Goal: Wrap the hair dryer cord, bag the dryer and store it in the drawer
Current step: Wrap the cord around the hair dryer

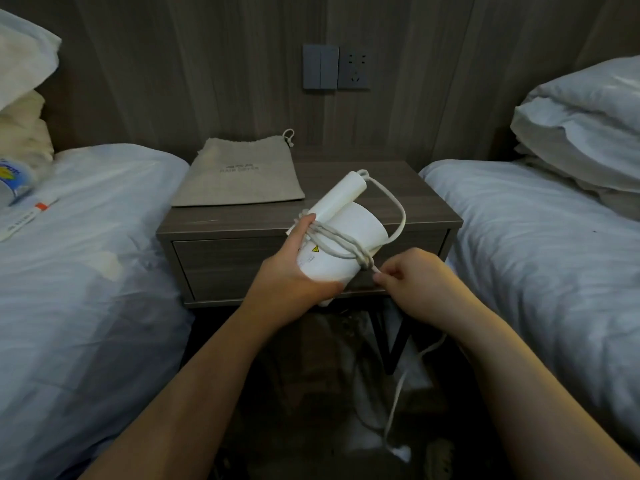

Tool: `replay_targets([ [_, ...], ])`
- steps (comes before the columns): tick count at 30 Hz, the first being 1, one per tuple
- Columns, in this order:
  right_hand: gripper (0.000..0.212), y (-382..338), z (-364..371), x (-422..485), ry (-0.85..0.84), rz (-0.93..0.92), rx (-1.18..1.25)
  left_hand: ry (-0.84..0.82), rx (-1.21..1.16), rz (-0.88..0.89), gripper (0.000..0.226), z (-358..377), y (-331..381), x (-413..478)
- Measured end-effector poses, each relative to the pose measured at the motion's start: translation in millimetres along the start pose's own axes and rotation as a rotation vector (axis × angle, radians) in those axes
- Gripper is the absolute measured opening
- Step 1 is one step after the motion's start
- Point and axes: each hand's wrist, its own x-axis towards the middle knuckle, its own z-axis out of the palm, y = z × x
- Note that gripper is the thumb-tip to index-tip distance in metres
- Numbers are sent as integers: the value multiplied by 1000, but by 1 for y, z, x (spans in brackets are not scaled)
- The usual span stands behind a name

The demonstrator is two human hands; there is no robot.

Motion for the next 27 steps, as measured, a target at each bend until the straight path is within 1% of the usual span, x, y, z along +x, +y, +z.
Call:
replay_targets([
  [2, 35, -1, 1, 0, -16, -8, -45, 72, 126, 69, 100, 1, 2, -4],
  [4, 29, -3, 1, -1, -24, -8, -48, 145, 325, 155, 99, 3, 1, -5],
  [6, 28, -4, 0, -2, -21, -10, -28, 238, 514, 241, 93, 2, -3, -3],
  [8, 28, -3, -3, -2, -2, -13, -21, 339, 663, 363, 87, 0, -8, -1],
  [10, 34, -3, -9, -4, 12, -24, -25, 374, 769, 432, 88, -1, -13, 1],
  [13, 43, -3, -17, -9, 1, -62, -93, 366, 834, 439, 96, 1, -14, -1],
  [17, 36, -3, -23, -13, 1, -58, -152, 407, 881, 449, 96, 6, -10, -4],
  [19, 37, -3, -26, -14, 9, -15, -154, 433, 927, 410, 97, 2, -8, -3],
  [21, 39, -2, -30, -15, 19, -10, -144, 446, 972, 341, 100, -4, -8, 0],
  [23, 36, -4, -34, -18, 3, -75, -110, 415, 993, 265, 101, -13, -8, 2],
  [24, 30, -7, -36, -20, -14, -125, -90, 386, 991, 237, 100, -16, -9, 3],
  [26, 20, -12, -38, -24, -23, -227, -62, 330, 963, 235, 98, -20, -12, 5],
  [27, 19, -13, -39, -25, 5, -274, -47, 295, 937, 253, 98, -20, -14, 5],
])
